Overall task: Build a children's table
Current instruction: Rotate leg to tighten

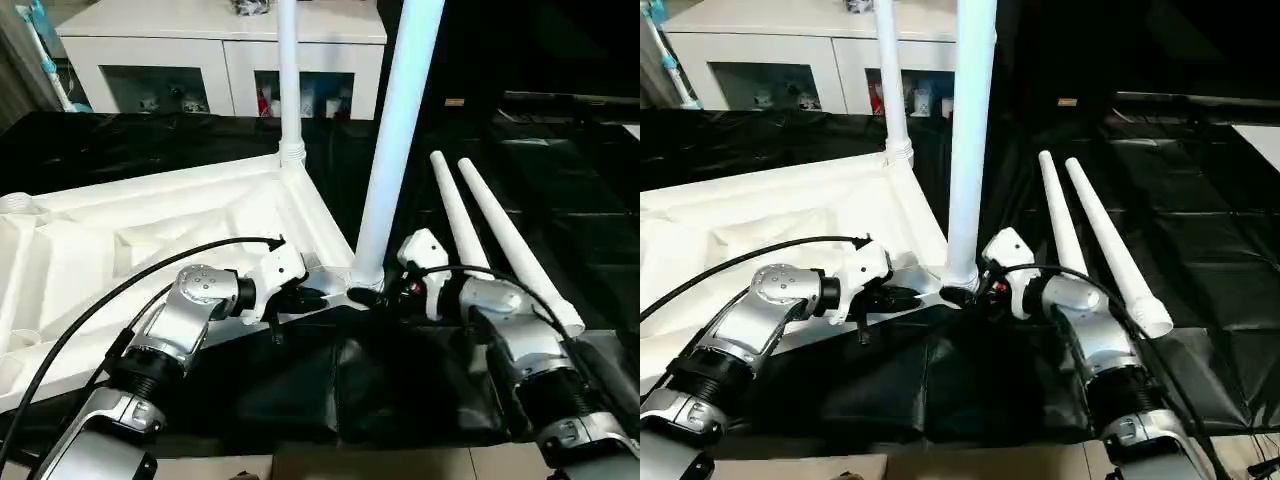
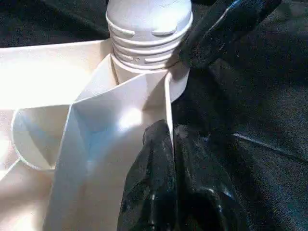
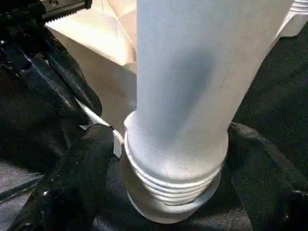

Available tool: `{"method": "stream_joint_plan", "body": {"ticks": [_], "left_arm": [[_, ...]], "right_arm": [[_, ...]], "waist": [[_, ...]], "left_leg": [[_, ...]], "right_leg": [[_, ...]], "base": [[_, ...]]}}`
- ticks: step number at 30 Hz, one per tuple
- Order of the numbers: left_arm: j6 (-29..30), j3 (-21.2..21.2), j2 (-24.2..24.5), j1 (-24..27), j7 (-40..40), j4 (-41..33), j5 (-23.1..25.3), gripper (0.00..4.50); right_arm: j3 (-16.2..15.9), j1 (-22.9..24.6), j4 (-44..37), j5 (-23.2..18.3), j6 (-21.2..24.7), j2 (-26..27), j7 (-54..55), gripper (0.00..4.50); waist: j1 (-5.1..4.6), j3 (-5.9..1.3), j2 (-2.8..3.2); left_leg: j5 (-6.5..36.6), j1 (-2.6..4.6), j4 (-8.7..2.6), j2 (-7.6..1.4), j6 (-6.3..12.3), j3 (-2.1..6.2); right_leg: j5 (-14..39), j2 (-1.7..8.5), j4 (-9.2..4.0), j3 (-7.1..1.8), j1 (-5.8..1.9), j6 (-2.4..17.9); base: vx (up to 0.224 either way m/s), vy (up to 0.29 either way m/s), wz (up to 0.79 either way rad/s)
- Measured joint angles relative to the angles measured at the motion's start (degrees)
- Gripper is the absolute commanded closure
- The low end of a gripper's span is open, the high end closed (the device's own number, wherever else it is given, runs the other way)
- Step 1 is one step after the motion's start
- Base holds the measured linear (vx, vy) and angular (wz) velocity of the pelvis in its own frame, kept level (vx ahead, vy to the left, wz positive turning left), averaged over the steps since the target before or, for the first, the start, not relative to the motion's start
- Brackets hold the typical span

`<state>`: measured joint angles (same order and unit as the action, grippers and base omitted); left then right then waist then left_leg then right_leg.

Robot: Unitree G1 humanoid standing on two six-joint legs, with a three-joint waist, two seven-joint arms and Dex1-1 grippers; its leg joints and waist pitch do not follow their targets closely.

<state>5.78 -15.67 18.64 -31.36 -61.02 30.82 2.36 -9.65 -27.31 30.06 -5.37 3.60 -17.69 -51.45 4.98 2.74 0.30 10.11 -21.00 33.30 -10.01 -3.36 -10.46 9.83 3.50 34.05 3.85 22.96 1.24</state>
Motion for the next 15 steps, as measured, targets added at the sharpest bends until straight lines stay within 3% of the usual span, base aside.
{"method": "stream_joint_plan", "body": {"ticks": [8,15], "left_arm": [[0.0,0.0,0.0,0.0,0.0,0.0,0.0,4.50],[0.0,-0.1,0.1,0.0,-0.1,0.0,-0.2,4.50]], "right_arm": [[0.1,-0.1,0.1,0.2,0.0,0.1,-0.1,0.82],[0.4,-0.2,0.4,0.2,0.0,0.1,-0.1,1.55]], "waist": [[0.01,0.00,0.00],[0.01,0.00,0.00]], "left_leg": [[0.0,0.00,0.02,0.00,0.00,0.00],[0.0,0.00,0.03,0.00,0.00,0.00]], "right_leg": [[0.0,0.00,0.01,0.00,0.00,0.0],[0.0,0.00,0.02,0.00,0.00,0.0]], "base": [[0.000,0.000,0.00],[0.000,0.000,0.00]]}}
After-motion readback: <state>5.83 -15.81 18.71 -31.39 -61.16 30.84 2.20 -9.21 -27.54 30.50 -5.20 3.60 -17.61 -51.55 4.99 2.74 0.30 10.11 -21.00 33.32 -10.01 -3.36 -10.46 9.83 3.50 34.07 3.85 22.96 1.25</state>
